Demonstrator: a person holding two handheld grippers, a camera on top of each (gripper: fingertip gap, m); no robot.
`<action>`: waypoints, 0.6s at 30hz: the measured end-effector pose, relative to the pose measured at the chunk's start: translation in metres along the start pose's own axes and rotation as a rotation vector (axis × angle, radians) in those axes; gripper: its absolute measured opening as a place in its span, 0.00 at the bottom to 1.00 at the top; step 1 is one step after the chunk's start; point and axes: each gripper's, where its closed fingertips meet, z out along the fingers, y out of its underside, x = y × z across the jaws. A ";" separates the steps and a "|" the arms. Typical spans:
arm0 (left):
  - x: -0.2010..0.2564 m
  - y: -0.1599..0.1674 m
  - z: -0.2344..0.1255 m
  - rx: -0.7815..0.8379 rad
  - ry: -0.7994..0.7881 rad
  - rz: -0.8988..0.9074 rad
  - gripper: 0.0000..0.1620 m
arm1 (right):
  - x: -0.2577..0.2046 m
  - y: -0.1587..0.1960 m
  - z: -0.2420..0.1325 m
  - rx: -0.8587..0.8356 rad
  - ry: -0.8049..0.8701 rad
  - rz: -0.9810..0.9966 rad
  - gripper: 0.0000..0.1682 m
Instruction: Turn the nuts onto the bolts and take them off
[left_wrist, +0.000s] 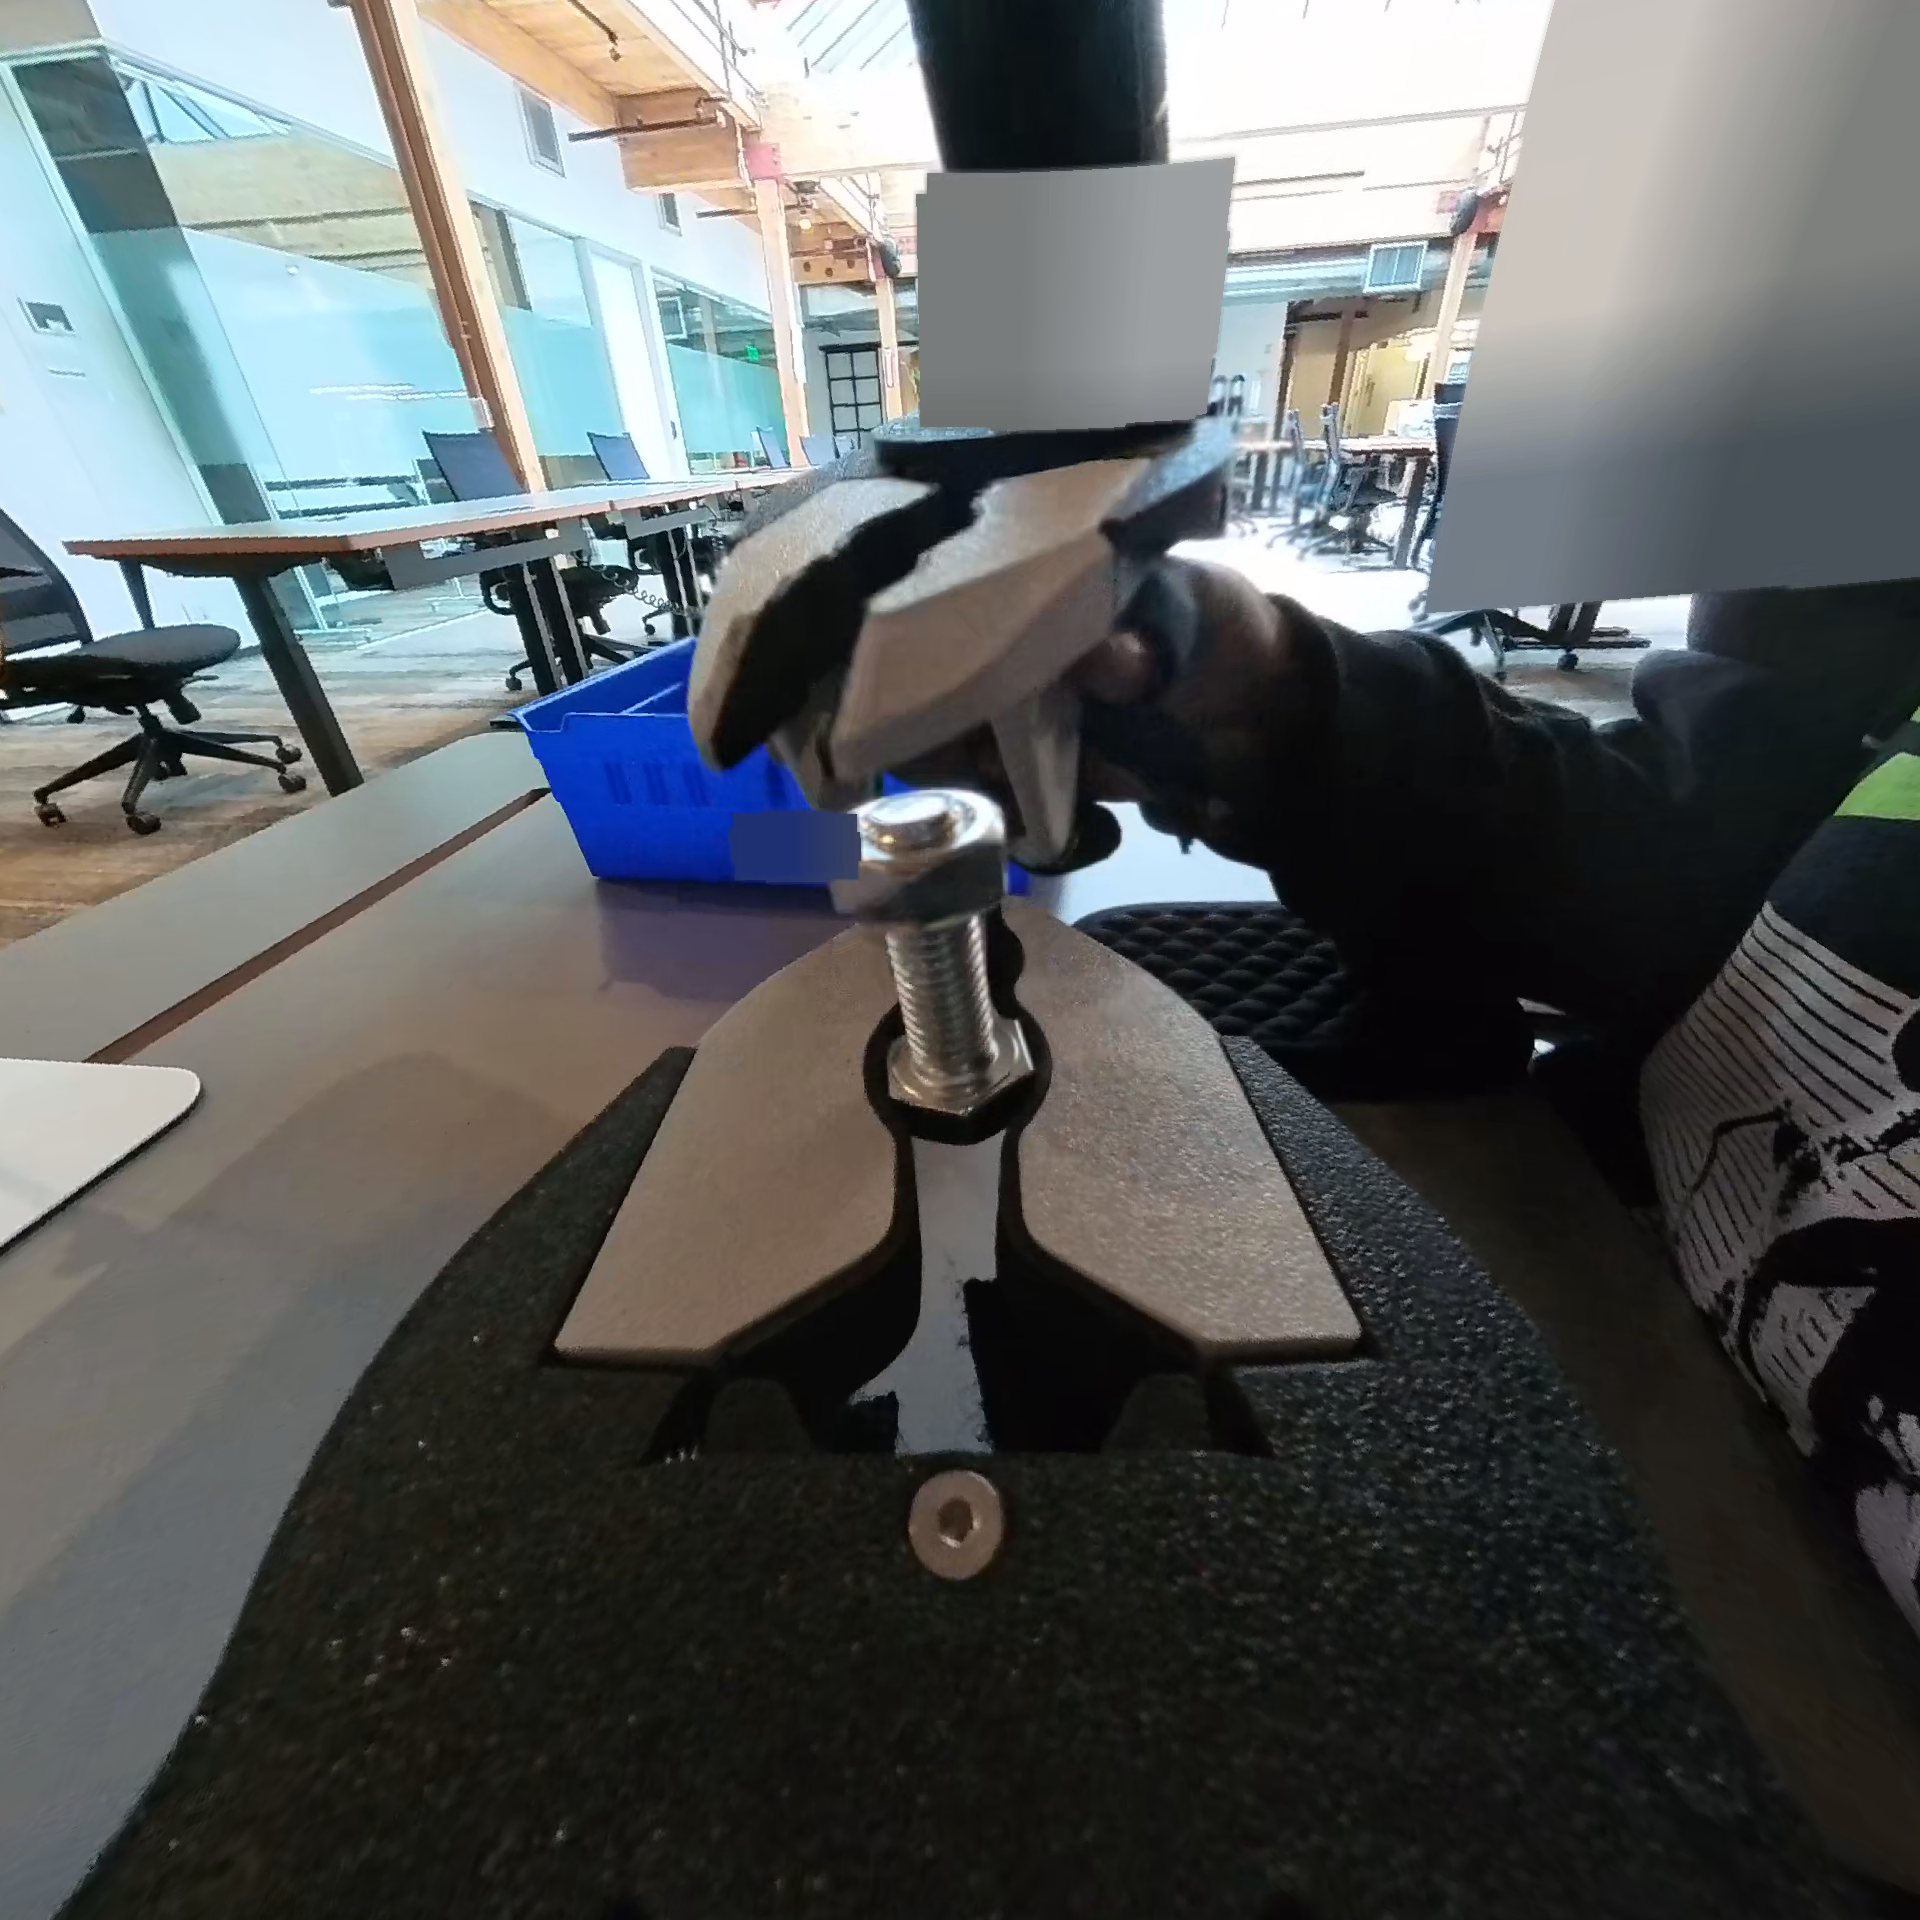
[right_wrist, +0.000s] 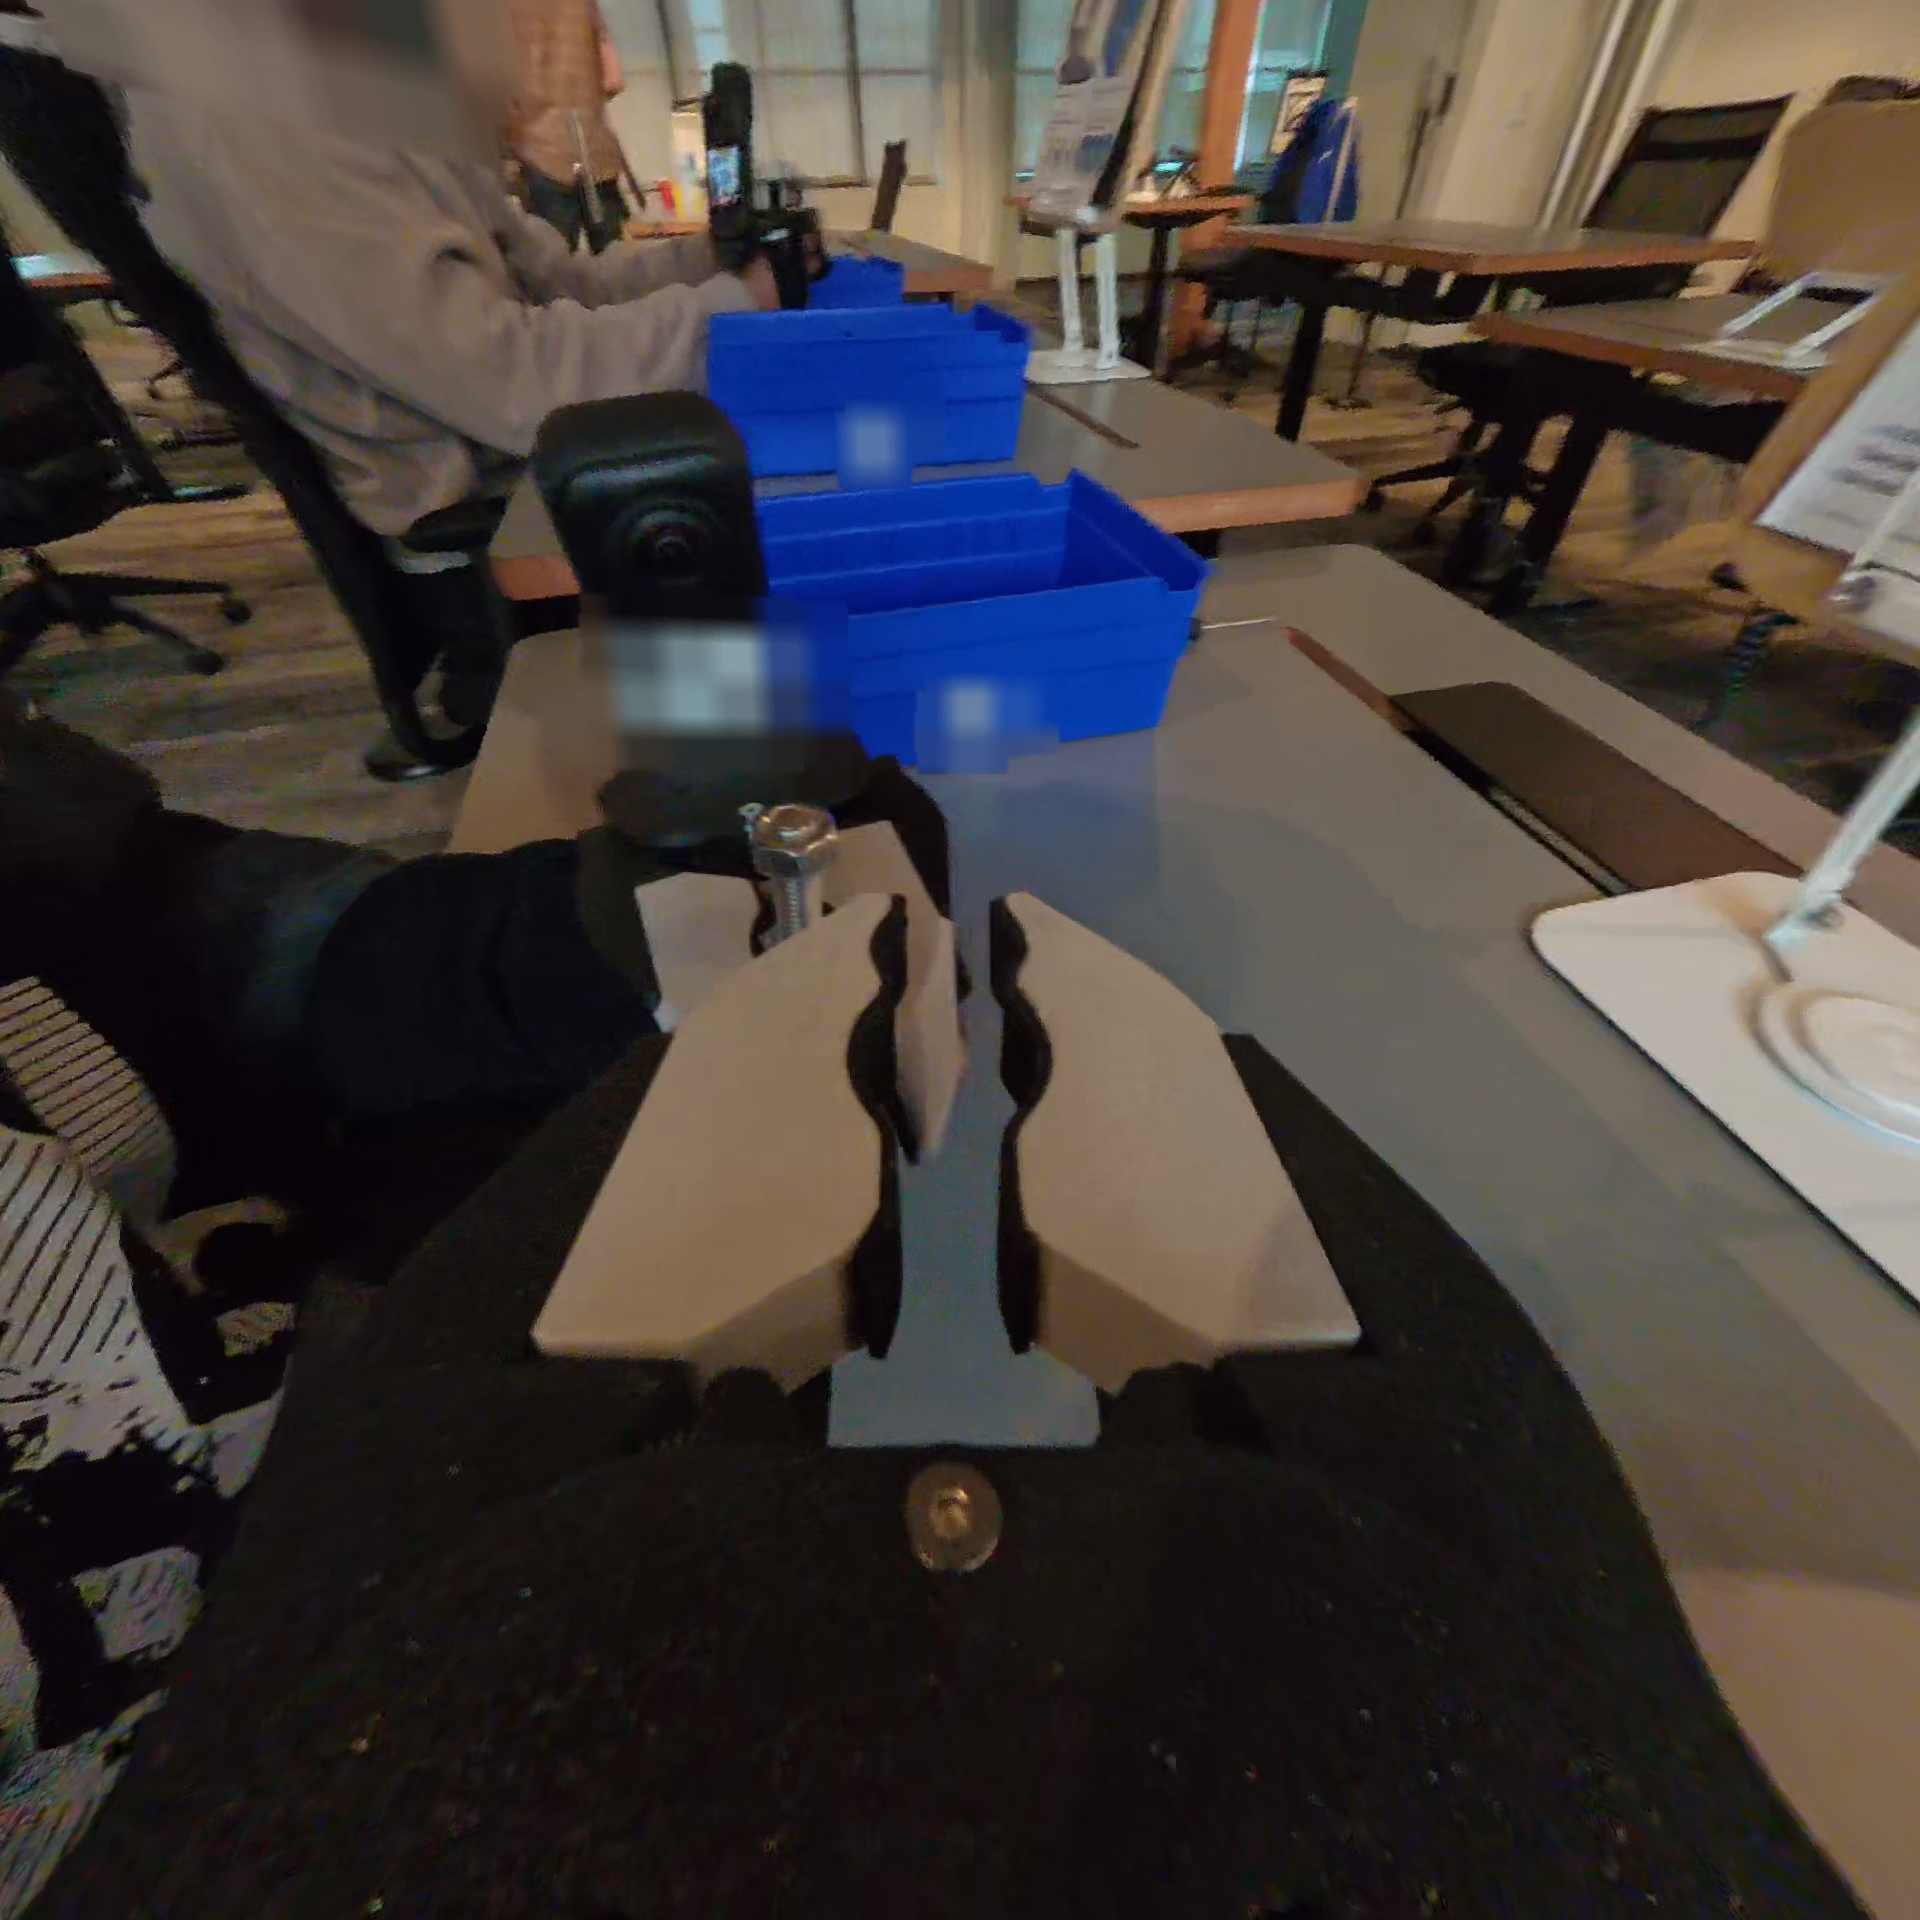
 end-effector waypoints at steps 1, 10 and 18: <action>0.000 0.000 0.000 -0.001 0.001 0.001 0.07 | 0.002 -0.002 -0.005 0.017 0.002 0.009 0.07; 0.000 0.001 0.001 -0.006 0.002 -0.003 0.06 | -0.025 -0.004 0.016 0.011 -0.116 -0.013 0.20; 0.002 0.002 0.002 -0.014 0.009 -0.001 0.06 | -0.024 0.001 0.021 -0.020 -0.106 -0.015 0.20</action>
